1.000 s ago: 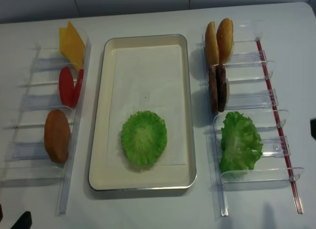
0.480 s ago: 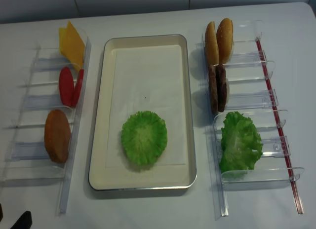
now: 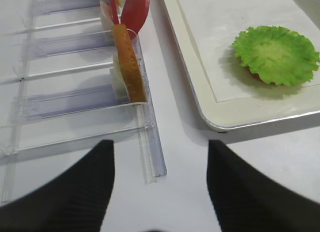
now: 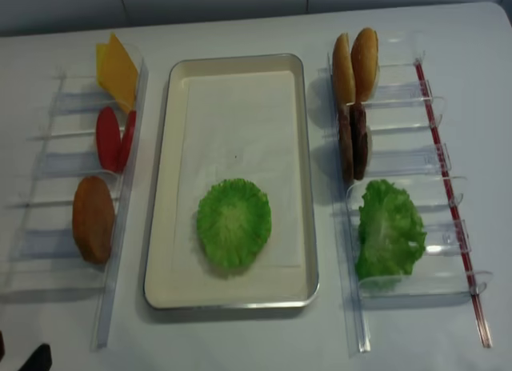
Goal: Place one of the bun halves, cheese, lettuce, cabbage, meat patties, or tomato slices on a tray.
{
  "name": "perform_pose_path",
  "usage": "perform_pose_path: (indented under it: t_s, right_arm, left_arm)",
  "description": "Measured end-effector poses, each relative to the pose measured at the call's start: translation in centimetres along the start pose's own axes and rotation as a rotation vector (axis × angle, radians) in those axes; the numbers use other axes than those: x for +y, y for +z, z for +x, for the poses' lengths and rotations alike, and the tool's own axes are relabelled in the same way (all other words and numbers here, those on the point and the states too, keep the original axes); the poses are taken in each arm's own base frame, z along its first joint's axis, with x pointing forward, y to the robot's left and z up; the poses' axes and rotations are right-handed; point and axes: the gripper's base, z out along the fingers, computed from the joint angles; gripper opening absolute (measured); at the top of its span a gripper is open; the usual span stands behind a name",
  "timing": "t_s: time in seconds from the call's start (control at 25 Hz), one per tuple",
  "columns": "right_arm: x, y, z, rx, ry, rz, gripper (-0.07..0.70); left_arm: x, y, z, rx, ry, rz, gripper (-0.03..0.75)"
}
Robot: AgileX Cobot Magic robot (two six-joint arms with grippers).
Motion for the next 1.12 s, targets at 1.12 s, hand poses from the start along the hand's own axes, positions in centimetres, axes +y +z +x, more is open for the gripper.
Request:
perform_pose_path:
  t_s: [1.12]
  right_arm:
    - [0.0,0.06,0.01,-0.002,0.0,0.0,0.573]
  left_arm:
    - [0.0,0.0,0.0,0.0,0.0,0.0,0.419]
